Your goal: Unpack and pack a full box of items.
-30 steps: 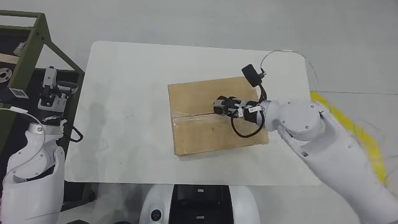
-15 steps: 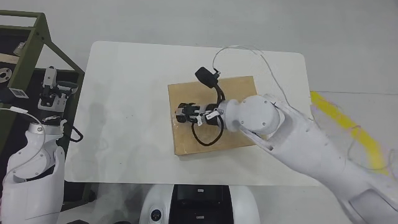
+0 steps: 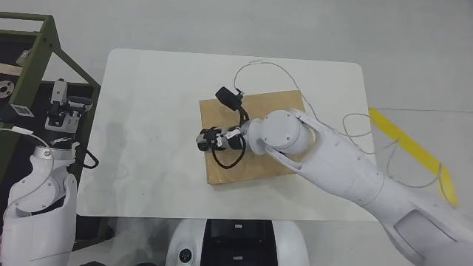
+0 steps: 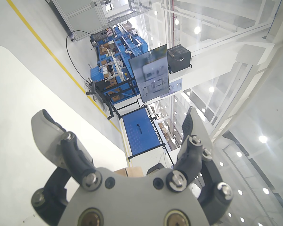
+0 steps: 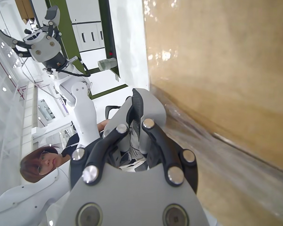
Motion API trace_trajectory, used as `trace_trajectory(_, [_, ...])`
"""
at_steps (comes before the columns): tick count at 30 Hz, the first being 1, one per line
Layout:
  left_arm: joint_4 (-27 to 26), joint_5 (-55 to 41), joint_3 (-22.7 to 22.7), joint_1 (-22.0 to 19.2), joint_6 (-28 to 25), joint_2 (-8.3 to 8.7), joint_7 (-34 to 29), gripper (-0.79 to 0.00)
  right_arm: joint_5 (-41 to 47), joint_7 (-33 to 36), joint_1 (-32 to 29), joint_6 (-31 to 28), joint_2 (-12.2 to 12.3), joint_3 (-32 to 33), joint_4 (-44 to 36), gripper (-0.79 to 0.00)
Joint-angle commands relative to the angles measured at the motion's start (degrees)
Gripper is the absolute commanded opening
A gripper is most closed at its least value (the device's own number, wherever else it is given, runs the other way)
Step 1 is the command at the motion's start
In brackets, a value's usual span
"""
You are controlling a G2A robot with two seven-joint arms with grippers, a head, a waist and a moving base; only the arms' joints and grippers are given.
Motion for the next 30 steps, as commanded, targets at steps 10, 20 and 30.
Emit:
trace_trajectory(10, [0.0,0.0,0.0,0.0,0.0,0.00,0.0,0.000,-2.5,1.7,-0.4,4.3,-0.3,1.6,0.3,-0.785])
trace_trajectory(20, [0.0,0.0,0.0,0.0,0.0,0.00,0.0,0.000,-5.1,2.1,-4.1,8.4,0.9,4.5,-2.9,-0.785])
trace_trajectory(30, [0.0,0.0,0.0,0.0,0.0,0.00,0.0,0.000,-8.8,1.2,-11.2,12.2,4.1,11.4,-9.4,-0.785])
